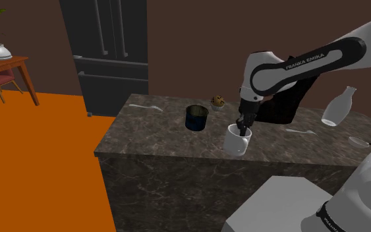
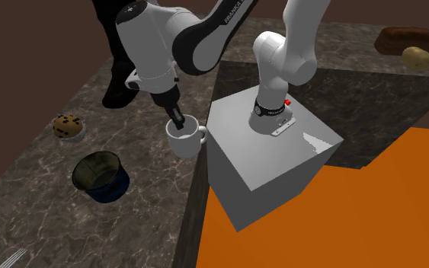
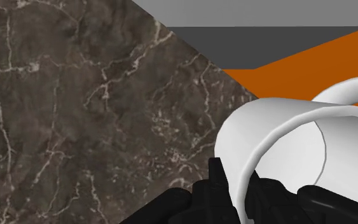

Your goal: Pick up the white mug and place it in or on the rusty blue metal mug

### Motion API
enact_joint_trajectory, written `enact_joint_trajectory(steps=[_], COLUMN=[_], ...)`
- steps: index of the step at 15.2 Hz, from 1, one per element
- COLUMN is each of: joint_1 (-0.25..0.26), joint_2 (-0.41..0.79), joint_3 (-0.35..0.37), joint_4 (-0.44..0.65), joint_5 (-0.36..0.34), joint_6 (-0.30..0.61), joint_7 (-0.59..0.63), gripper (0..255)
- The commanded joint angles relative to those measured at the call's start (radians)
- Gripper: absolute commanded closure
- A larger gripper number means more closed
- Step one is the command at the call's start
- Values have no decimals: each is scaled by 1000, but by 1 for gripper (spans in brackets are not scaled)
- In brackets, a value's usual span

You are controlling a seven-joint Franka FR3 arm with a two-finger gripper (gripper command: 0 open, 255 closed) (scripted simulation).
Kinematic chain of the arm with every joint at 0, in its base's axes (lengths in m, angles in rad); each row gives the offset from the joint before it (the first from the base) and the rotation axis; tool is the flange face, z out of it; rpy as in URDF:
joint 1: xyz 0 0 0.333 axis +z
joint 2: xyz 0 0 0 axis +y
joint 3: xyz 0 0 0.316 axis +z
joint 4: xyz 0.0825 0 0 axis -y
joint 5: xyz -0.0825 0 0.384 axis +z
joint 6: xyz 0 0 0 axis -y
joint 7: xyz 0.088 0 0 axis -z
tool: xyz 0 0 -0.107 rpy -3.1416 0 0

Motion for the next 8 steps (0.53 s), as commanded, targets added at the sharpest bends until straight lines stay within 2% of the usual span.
enact_joint_trajectory(steps=[1, 8], joint_1=[0, 0], joint_2=[-14, -58], joint_3=[0, -1], joint_4=[19, 77], joint_5=[0, -2], joint_6=[-33, -135], joint_7=[1, 3], gripper=[255, 255])
